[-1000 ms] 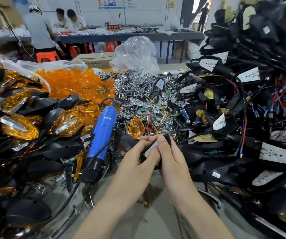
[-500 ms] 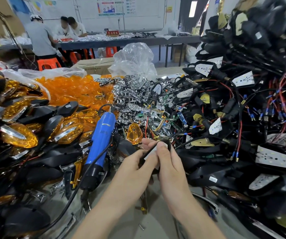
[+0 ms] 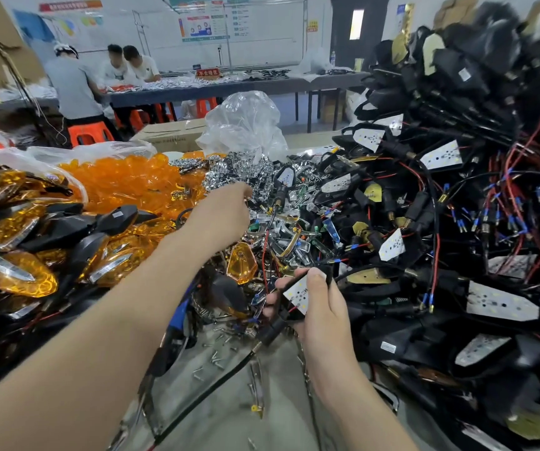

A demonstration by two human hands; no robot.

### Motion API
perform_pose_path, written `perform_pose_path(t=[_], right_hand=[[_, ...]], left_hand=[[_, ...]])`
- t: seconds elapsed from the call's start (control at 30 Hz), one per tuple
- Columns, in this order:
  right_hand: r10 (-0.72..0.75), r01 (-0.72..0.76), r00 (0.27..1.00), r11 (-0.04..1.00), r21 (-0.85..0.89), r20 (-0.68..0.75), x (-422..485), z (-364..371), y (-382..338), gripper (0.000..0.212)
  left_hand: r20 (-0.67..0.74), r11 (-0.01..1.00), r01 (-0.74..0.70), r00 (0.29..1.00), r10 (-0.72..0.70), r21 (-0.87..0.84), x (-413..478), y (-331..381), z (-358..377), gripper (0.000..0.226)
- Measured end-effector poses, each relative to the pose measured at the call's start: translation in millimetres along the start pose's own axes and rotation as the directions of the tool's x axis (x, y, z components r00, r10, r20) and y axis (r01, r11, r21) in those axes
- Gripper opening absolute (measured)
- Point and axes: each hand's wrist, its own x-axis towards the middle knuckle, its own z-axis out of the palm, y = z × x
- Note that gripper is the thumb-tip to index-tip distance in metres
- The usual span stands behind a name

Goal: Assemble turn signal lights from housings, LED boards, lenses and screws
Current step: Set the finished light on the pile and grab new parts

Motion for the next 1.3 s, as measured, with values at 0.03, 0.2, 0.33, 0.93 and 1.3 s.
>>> perform_pose_path(t=[0.03, 0.2, 0.33, 0.93, 1.3], right_hand=[[0.004, -0.004, 1.000, 1.000, 0.009, 0.003, 0, 1, 0, 0.026], [0.024, -0.025, 1.000, 0.998, 0.055, 0.011, 1, -1, -1, 0.026], [0.033, -0.034, 0.999, 0.997, 0.064, 0.015, 3, -2, -1, 0.027], [0.061, -0.059, 0.998, 0.988, 0.144, -0.010, 4, -1, -5, 0.030], [-0.009, 0.018, 0.999, 0.983, 0.181, -0.049, 2, 2, -8, 0.037]], left_hand=[[0.060, 0.992, -0.014, 0.998, 0.006, 0.126, 15, -1, 6, 0.054], [0.303, 0.882, -0.122, 0.953, -0.024, 0.454, 61, -17, 28, 0.069], [0.329, 0.846, -0.128, 0.942, -0.059, 0.518, 77, -27, 38, 0.056], [-0.269, 0.878, -0.014, 0.954, -0.132, -0.478, 5, 2, -14, 0.024], [-0.042, 0.288, 0.093, 0.901, -0.432, -0.953, -165, 6, 21, 0.022]])
